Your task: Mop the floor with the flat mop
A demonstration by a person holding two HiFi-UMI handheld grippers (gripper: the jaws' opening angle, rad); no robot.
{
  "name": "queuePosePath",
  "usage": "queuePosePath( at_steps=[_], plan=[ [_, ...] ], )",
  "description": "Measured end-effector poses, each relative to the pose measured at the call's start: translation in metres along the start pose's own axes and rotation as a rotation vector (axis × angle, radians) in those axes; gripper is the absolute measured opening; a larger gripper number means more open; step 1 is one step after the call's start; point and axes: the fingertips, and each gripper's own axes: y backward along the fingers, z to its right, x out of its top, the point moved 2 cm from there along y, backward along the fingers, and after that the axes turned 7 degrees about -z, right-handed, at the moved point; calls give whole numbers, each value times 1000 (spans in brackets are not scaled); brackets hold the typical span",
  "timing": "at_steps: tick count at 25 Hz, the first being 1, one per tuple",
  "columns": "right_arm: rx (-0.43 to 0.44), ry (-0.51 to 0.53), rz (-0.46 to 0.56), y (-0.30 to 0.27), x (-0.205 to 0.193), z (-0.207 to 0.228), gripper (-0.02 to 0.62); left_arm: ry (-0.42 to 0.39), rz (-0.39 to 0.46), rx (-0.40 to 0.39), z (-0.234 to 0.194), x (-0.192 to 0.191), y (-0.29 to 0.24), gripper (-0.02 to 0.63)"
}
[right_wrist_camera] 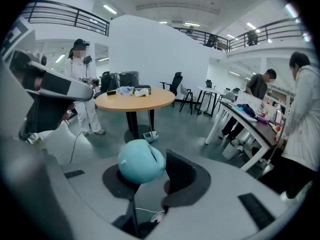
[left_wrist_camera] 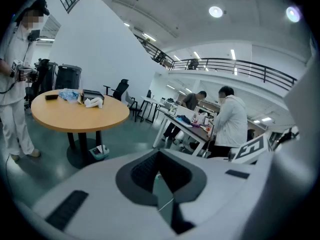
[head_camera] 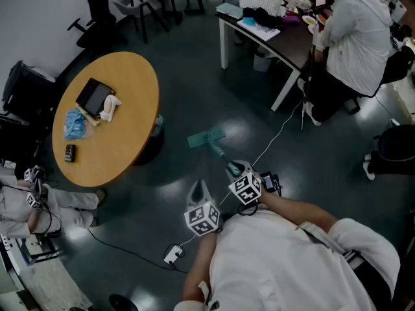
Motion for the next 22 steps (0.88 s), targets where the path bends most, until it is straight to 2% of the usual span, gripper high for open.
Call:
queuePosePath(
  at_steps=[13, 22],
  plan=[
    [-1, 9, 13, 1, 0, 2, 115, 9, -6, 3, 2, -1, -2, 5],
    [-17, 19, -11, 2, -17, 4, 115, 23, 7, 10, 6, 1, -16, 5]
  ],
)
